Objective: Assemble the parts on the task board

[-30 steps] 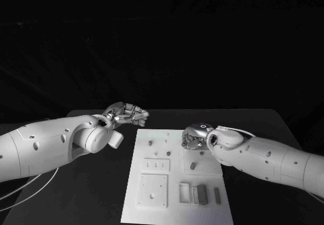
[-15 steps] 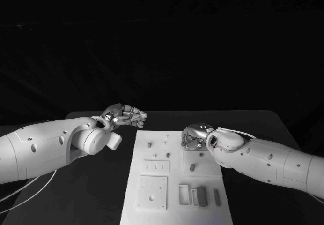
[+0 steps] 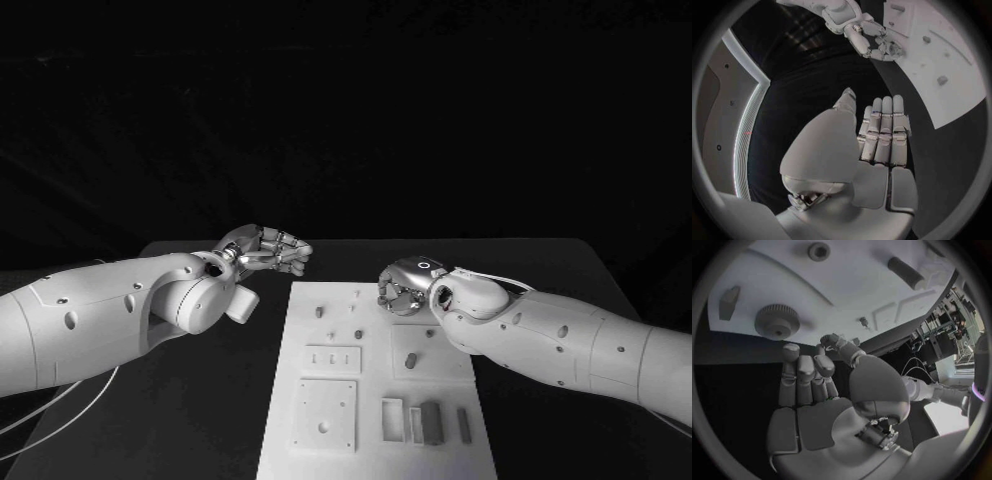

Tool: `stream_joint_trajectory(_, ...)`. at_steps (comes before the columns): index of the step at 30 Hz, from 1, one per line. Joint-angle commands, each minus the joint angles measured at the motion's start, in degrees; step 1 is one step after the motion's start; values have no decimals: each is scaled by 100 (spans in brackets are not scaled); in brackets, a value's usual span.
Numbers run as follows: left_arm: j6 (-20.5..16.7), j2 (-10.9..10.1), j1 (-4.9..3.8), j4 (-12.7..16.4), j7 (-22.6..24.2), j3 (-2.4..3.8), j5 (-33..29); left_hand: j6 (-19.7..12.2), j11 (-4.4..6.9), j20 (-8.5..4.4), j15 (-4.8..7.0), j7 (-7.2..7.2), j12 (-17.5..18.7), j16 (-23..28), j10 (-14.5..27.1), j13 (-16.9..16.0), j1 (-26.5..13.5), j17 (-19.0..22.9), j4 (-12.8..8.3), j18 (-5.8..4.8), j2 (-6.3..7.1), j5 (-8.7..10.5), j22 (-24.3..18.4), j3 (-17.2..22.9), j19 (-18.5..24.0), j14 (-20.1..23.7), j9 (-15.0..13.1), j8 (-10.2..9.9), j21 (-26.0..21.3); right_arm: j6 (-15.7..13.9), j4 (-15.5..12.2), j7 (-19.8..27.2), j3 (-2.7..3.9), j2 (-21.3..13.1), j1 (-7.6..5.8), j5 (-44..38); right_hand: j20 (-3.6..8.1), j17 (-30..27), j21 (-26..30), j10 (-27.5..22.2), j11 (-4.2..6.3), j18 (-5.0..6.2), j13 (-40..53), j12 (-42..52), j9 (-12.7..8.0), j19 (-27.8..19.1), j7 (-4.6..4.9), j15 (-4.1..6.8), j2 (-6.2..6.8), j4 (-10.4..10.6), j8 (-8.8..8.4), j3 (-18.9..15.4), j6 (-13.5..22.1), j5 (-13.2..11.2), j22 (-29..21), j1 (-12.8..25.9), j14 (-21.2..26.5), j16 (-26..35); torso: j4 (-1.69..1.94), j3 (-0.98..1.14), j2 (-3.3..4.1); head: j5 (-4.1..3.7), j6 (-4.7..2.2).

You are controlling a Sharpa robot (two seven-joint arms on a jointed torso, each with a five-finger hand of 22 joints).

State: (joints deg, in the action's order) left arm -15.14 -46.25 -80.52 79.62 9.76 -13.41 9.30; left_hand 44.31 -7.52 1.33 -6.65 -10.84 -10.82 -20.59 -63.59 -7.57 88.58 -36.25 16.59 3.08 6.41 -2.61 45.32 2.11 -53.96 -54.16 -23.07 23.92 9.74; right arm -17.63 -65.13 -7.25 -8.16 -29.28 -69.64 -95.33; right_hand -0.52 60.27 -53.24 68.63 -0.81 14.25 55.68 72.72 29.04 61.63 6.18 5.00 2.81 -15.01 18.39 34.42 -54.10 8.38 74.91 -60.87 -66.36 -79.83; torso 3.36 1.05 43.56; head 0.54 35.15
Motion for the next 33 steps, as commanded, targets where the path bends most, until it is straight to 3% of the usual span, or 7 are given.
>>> stream_joint_trajectory(1,-18,26,-8,-2,54,6,-14,40,-3,-27,-11,0,39,24,-39,-7,33,-10,12,114,-37,-20,-7,-32,-32,-34,7,-25,-33,-33,82,-101,9,122,-7,-177,25,-8,-37,10,44,75,-10,35,-1,0,53,44,62,-10,18,38,-84,5,119,-4,-5,-20,6,-1,6,10,-16)
stream_joint_trajectory(12,-4,115,-11,-62,55,8,-9,41,-3,-26,-11,0,45,29,-42,-7,36,-15,13,114,-40,-20,-7,-32,-34,-35,10,-27,-35,-120,516,-137,32,577,-41,-242,31,-22,-52,24,45,75,-21,33,4,6,53,46,65,14,4,66,-83,29,115,23,-17,-27,21,-8,15,20,-29)
stream_joint_trajectory(14,-11,104,-51,-32,51,8,-6,42,-3,-26,-11,0,45,30,-42,-7,36,-16,13,114,-41,-20,-7,-32,-34,-35,10,-27,-36,-126,531,-162,33,621,-82,-268,32,-24,-54,25,45,75,-23,32,5,7,53,46,66,15,2,71,-82,35,115,24,-18,-28,22,-9,20,29,-26)
stream_joint_trajectory(24,-23,122,-107,1,54,9,5,43,-3,-26,-11,0,51,34,-45,-8,40,-20,13,113,-39,-20,-6,-33,-34,-36,13,-28,-38,-153,672,-235,40,814,-108,-363,35,-31,-60,31,44,75,-29,30,7,9,54,46,76,24,-7,79,-78,40,114,39,-22,-31,74,-35,110,29,-68)
stream_joint_trajectory(33,-23,149,-112,-3,51,10,5,45,-3,-26,-12,0,55,37,-47,-8,41,-23,13,113,-38,-20,-6,-34,-35,-38,14,-29,-40,-188,782,-255,41,918,-110,-407,37,-36,-64,34,44,75,-33,29,8,10,55,45,85,25,-12,85,-76,40,113,43,-25,-32,99,-55,176,10,-96)
